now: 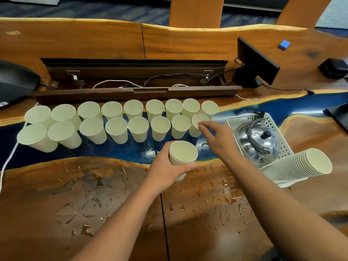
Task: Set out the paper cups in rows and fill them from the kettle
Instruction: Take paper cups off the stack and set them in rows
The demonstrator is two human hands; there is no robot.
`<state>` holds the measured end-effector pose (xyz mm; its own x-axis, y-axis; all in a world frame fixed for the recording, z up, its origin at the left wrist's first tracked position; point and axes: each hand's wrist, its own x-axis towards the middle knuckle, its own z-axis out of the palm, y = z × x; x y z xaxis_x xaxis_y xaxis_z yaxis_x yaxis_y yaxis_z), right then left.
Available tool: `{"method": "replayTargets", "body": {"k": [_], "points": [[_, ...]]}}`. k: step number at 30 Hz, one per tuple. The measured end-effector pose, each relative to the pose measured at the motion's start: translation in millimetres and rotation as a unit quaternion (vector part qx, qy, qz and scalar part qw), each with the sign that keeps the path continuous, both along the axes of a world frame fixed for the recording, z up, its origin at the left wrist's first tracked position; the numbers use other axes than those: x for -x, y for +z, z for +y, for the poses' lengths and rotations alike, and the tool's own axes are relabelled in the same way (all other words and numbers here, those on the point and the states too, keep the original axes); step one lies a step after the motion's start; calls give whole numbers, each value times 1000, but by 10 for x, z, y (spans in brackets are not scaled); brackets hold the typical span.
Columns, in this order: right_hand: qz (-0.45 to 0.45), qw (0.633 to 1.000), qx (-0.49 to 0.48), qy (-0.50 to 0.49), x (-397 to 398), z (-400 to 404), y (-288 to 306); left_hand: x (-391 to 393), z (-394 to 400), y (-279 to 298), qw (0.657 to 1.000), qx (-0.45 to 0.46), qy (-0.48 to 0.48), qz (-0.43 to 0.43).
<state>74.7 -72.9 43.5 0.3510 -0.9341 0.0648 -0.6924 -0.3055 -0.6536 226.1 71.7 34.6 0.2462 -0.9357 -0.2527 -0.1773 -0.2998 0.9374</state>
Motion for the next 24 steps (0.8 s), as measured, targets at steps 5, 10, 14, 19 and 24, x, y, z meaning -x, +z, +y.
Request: {"method": "replayTargets", "body": {"k": [5, 10, 14, 19, 24], "points": [[-46, 986, -77, 142, 118, 353, 487, -9, -27, -32, 1000, 7, 12, 0], [95, 952, -119, 267, 295, 454, 865, 34, -94, 9, 1000, -4, -19, -6], [170, 931, -113, 302, 334, 469, 993, 103, -123, 87, 998, -5, -55, 16], [218, 925, -87, 300, 385, 483, 1059, 189, -132, 177, 996, -9, -86, 30], [209, 932, -67, 290, 450, 457, 1083, 228, -161, 216, 994, -1, -98, 42]]}}
